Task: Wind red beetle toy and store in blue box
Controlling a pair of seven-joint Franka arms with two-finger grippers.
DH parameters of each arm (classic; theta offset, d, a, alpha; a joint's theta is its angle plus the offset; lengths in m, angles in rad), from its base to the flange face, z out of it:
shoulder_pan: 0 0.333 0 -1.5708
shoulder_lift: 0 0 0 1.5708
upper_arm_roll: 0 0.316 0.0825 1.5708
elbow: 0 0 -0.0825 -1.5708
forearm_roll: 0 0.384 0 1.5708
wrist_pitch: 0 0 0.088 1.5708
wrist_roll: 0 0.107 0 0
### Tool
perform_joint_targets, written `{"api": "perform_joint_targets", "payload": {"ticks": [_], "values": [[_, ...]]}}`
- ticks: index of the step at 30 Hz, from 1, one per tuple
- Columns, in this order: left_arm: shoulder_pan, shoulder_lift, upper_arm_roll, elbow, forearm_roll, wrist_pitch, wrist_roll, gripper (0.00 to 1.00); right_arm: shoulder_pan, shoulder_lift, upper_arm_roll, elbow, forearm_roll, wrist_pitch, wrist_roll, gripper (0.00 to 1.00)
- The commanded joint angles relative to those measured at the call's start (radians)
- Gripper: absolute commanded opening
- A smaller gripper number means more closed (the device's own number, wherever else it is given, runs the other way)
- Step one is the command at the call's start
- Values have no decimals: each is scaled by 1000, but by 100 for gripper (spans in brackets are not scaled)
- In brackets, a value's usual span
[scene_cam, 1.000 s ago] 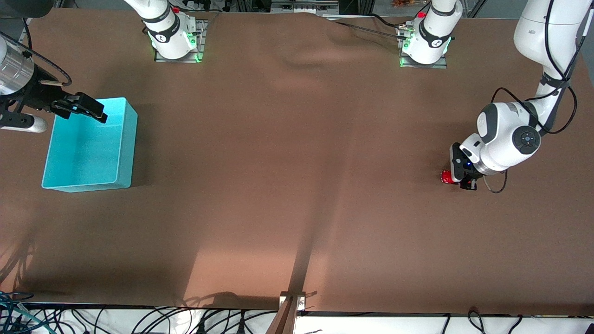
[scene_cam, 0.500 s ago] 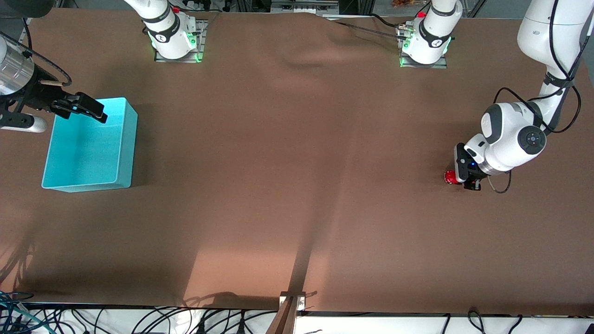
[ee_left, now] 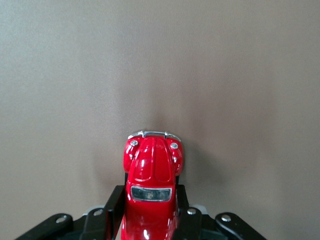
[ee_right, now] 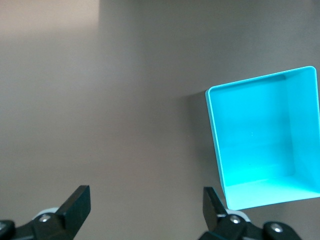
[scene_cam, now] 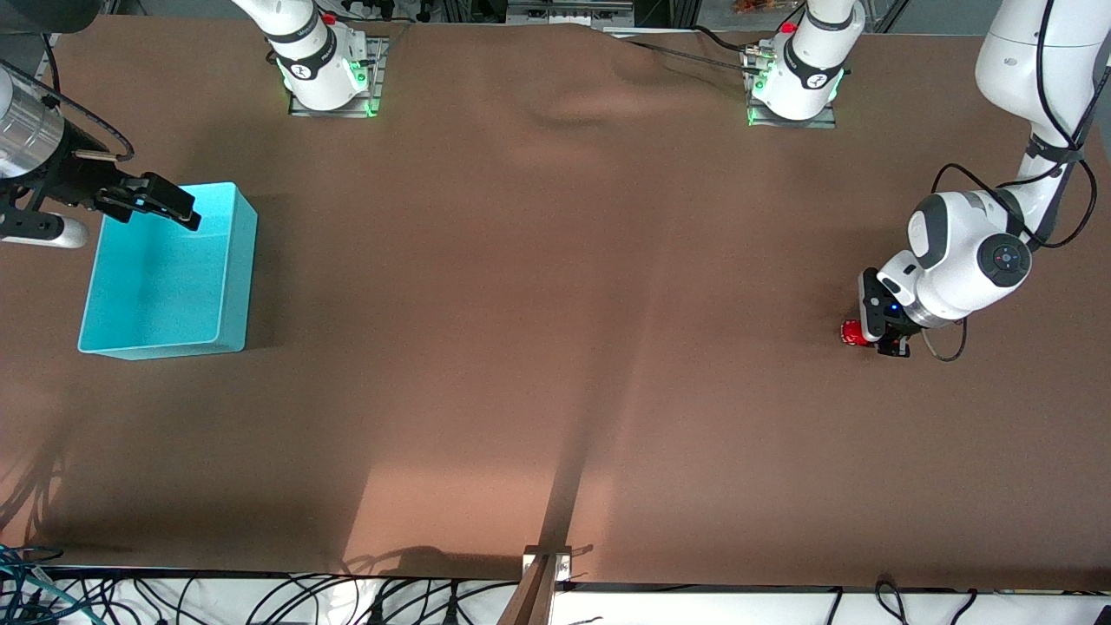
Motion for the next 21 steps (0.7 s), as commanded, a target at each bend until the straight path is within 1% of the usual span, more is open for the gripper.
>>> {"api": "perform_joint_targets", "payload": {"ticks": [1,2,3,4,7,11,21], "values": [[21,48,-1,2,32,21,14,27,-6,6,3,22,9,-15,1,100],[21,48,-2,2,32,21,14,29,-6,6,3,22,7,-15,1,100],[21,46,-1,2,32,21,14,36,-6,6,2,22,7,-15,1,100],[21,45,-1,2,30,21,11,50,-6,6,2,22,9,-15,1,100],[21,42,-2,2,30,21,6,100,-6,6,2,22,7,-15,1,100],[22,42,-2,24,24,21,6,100,-6,6,2,20,7,-15,1,100],[24,26,-1,25,23,20,4,100,-6,6,2,20,9,-15,1,100]]}}
